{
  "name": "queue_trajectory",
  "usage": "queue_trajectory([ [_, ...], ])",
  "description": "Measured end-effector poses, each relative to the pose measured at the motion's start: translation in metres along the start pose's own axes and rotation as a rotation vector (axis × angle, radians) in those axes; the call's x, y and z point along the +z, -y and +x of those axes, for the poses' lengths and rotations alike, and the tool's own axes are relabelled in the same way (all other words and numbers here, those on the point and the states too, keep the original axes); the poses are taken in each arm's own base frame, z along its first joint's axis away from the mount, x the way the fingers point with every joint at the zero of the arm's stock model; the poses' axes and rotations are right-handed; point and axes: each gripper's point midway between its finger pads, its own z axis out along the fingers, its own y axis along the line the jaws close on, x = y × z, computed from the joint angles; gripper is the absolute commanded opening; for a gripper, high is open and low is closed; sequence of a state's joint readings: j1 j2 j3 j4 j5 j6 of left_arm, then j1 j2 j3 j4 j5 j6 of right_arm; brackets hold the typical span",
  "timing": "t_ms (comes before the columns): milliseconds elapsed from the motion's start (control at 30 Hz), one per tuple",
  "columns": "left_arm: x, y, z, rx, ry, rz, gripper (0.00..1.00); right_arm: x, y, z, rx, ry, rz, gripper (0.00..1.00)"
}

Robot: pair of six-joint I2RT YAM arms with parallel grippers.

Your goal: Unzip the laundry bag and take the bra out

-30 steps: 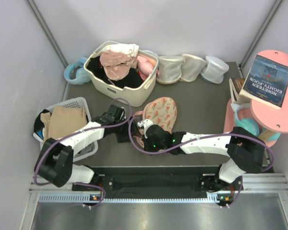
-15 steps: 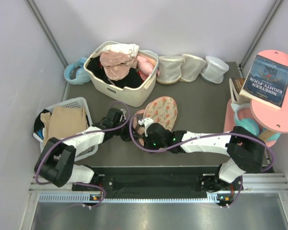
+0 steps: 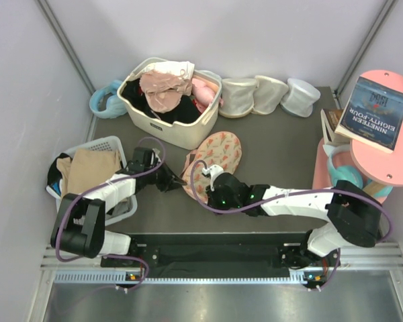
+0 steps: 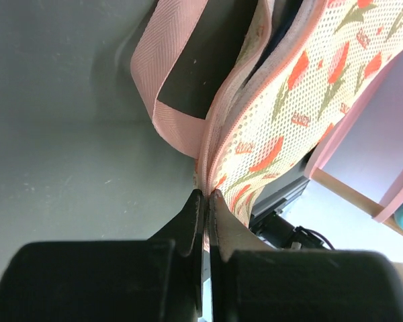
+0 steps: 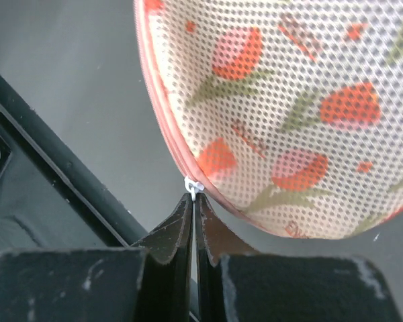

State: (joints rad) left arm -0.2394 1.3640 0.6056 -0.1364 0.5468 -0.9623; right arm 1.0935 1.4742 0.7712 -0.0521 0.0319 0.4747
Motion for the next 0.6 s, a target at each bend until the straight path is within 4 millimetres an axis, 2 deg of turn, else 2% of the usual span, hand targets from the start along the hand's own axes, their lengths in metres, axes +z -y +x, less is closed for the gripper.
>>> queue_trajectory([
  [200, -0.007, -0.002, -0.008, -0.008, 0.003, 0.02, 0.0, -0.004, 0.013, 0.012, 0.003, -0.021, 0.033, 0.0],
  [367, -0.014, -0.005, -0.01, -0.002, -0.003, 0.028, 0.0, -0.011, 0.043, 0.029, 0.03, -0.048, 0.091, 0.0],
  [600, -0.018, -0.012, -0.008, 0.014, -0.026, 0.021, 0.0, -0.019, 0.088, 0.017, 0.094, -0.019, 0.167, 0.0],
])
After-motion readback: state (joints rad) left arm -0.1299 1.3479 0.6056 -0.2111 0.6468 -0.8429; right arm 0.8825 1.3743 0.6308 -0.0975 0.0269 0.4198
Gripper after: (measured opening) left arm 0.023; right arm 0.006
